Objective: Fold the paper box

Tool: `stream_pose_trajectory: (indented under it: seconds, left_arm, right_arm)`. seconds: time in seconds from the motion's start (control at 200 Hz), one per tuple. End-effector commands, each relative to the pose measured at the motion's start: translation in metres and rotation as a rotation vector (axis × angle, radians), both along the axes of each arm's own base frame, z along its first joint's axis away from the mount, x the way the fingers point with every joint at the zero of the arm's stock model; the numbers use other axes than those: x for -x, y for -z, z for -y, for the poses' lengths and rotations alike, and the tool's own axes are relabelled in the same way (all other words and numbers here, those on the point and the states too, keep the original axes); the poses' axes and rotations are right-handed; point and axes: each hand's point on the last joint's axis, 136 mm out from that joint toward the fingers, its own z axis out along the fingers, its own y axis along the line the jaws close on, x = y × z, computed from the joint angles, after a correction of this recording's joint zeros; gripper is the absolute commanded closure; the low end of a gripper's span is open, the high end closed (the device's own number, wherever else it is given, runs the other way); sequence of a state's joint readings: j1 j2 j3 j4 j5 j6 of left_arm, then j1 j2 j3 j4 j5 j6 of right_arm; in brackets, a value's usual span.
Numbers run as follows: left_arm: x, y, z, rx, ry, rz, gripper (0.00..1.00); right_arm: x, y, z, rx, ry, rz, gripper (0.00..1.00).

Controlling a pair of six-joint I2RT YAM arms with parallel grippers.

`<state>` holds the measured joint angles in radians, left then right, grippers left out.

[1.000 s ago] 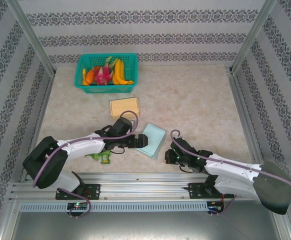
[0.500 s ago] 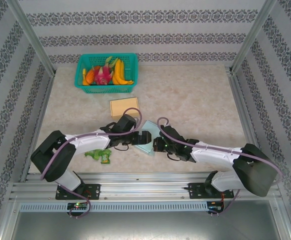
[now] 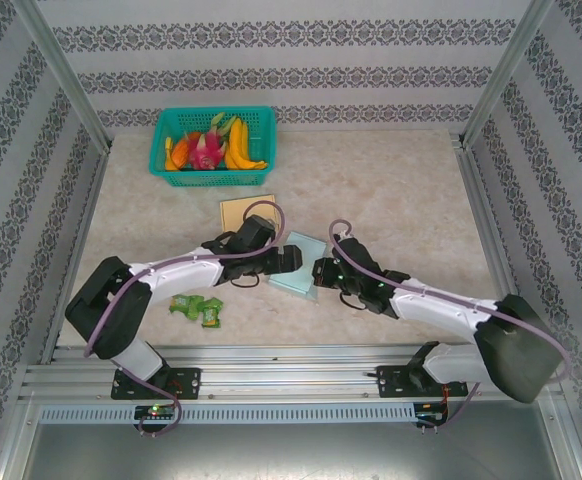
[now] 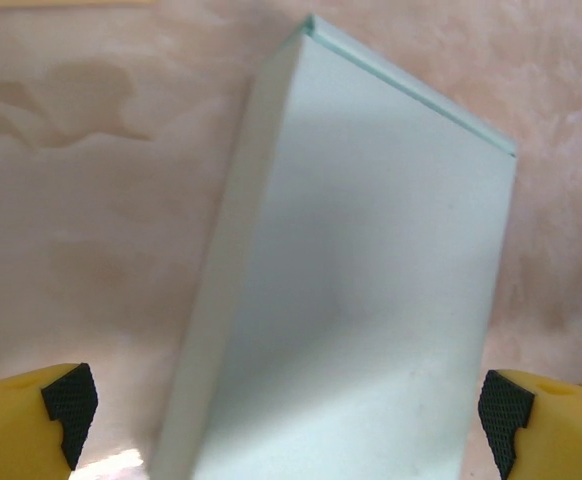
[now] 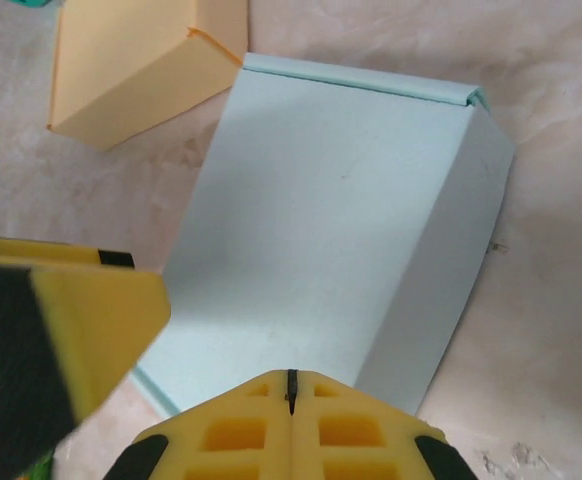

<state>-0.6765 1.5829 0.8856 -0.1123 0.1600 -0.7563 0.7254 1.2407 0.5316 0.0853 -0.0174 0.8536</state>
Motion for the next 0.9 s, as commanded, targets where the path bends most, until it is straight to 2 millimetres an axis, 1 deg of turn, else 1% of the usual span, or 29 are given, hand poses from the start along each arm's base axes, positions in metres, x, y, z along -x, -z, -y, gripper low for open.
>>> stream_pose_trajectory:
  seconds: [0.0,0.08,0.16,0.235,0.35,0.49,0.609,0.774,0.894]
  left_arm:
    - [0.007,0.004,-0.024,-0.071,-0.027,0.004,0.00]
    - [0.015,0.002,-0.025,-0.051,-0.006,0.004,0.00]
    - [0.022,0.000,-0.025,-0.028,0.010,0.006,0.00]
    - [0.027,-0.001,-0.023,-0.010,0.031,0.008,0.00]
    - [0.030,-0.001,-0.017,0.024,0.050,0.002,0.01]
    - [0.030,0.002,-0.010,0.041,0.063,-0.008,0.02]
    - [0.032,0.005,-0.005,0.043,0.072,-0.019,0.02]
    - [0.034,0.005,0.001,0.048,0.087,-0.014,0.02]
    - [0.036,0.005,0.007,0.053,0.101,-0.017,0.02]
  right_arm:
    - [0.024,0.016,0.016,0.047,-0.035,-0.065,1.00]
    - [0.040,0.023,0.022,0.047,-0.060,-0.107,1.00]
    - [0.054,0.029,0.023,0.019,-0.086,-0.154,1.00]
    - [0.065,0.034,0.019,-0.013,-0.119,-0.198,1.00]
    - [0.075,0.042,0.013,-0.057,-0.144,-0.248,1.00]
    - [0.074,0.052,0.011,-0.050,-0.138,-0.273,1.00]
    - [0.070,0.054,0.008,-0.061,-0.130,-0.272,1.00]
    - [0.062,0.055,0.007,-0.057,-0.106,-0.259,1.00]
    - [0.059,0.060,0.006,-0.050,-0.094,-0.263,1.00]
